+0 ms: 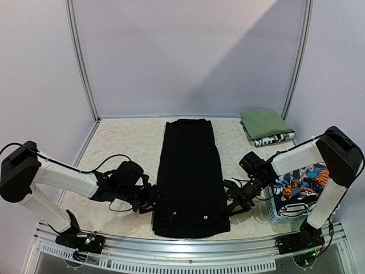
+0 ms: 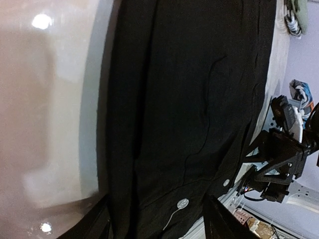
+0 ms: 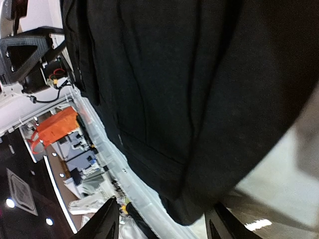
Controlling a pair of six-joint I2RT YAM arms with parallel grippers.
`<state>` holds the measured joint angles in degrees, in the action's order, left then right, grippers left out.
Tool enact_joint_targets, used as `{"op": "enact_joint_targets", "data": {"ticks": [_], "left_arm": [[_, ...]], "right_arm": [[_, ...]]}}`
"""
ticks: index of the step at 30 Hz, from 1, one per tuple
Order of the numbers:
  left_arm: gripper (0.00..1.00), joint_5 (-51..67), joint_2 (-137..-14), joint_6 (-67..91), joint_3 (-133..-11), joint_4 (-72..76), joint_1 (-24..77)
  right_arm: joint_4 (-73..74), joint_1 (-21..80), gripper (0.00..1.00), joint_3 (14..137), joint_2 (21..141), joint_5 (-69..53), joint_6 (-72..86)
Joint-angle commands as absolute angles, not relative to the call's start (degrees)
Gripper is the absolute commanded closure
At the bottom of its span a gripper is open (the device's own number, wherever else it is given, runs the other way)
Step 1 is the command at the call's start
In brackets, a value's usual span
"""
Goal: Fold and stack the mixed laundry pile
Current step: Pick up the rectangle-folded shirt from the center of the board.
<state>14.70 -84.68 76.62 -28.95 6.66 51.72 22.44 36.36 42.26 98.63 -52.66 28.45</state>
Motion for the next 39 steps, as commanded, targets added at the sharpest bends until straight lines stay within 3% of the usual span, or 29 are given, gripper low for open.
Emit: {"op": "enact_joint_targets", "data": {"ticks": [1,7,12,21,25,27,33,39], "left_arm": [[0.38,14.85,-84.12,78.24,-27.70,-5.43,54.08],[0.37,14.21,-79.21,78.18,-25.29,-7.62,54.32],[0.39,17.32,-86.28,75.13,-27.64,-1.20,55.04],[0.64,17.72,-92.15,81.37,-25.19,11.99,58.02],[0.76,17.25,-92.61,80.98,-26.11,12.57,58.53],[0.81,17.06,-92.75,80.53,-26.58,12.47,58.62],[0.98,15.31,-90.24,76.74,-28.96,9.65,58.57],[1.00,12.43,-86.84,67.24,-36.17,4.89,57.39]], "right_arm": [[18.48,38.35,0.44,40.23,100.34,-49.94,33.18],[16.04,38.66,0.55,39.99,100.70,-50.03,33.93],[13.03,39.14,0.60,40.56,103.34,-52.30,34.17],[12.91,39.64,0.67,40.35,101.51,-51.86,32.25],[12.32,39.95,0.83,42.53,102.74,-53.93,30.95],[13.12,39.99,0.99,44.46,104.22,-55.78,29.49],[18.61,39.12,1.00,48.23,100.83,-57.63,23.97],[21.38,35.93,1.00,50.22,94.68,-58.40,23.43]]}}
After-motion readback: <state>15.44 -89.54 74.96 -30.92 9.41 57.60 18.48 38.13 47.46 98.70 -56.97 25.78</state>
